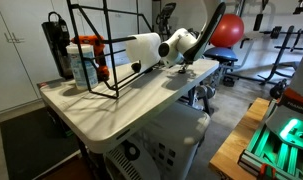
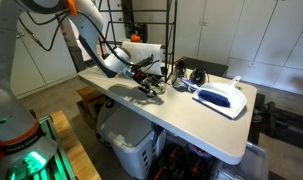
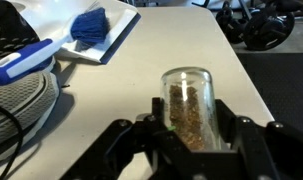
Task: Pour some of the content in the clear bottle onto the black lid on the table
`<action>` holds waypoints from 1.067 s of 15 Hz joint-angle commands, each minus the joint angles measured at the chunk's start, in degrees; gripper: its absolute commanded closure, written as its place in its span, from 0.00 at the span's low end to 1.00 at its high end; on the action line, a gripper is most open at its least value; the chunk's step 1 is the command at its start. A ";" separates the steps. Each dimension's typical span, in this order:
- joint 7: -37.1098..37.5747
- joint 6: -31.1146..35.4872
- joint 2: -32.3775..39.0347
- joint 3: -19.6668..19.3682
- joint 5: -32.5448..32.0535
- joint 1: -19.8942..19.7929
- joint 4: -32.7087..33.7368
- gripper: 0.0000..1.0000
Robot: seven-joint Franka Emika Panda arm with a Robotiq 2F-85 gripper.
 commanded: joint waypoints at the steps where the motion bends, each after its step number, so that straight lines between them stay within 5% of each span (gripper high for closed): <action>1: -0.72 3.48 -0.92 0.19 2.52 -1.75 0.53 0.72; 9: -4.78 11.14 -5.94 -0.05 8.54 -4.26 -1.04 0.72; 16: -17.15 23.71 -10.72 -1.62 16.59 -9.00 -3.75 0.72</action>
